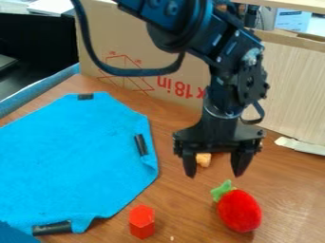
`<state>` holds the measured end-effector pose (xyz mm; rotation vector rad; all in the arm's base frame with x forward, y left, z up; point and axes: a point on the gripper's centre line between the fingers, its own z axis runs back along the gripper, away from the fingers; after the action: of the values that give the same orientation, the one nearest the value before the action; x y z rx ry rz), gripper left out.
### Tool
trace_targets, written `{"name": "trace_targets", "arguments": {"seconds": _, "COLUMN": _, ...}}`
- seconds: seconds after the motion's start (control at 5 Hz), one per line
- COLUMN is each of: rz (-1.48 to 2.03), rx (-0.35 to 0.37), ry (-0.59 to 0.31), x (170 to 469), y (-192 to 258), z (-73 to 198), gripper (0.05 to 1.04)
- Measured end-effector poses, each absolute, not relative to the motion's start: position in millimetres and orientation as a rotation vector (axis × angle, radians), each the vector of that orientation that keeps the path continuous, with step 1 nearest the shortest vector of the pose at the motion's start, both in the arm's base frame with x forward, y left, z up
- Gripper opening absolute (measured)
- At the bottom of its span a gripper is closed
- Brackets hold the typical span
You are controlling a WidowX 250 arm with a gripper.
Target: Puts the red figure to the cloth
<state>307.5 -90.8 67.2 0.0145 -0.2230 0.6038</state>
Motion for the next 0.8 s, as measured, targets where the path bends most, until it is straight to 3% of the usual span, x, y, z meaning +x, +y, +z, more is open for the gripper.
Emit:
{"name": "trace_targets", "arguments": {"seconds": 0.4, "rz": 0.813, "rx": -0.133, "ry": -0.314, "x": 311, "y": -138, "z": 59, "gripper": 1.0}}
{"name": "trace_targets", "arguments": {"seconds": 0.6, "rz": 0.779, "rx": -0.15, "ry": -0.321, "x": 302, "y": -155, "z": 53, "gripper": 1.0}}
{"name": "trace_targets", "arguments": {"seconds": 0.8, "rz": 0.79, "rx": -0.125, "ry": -0.298, "x": 298, "y": -154, "z": 42, "gripper": 1.0}}
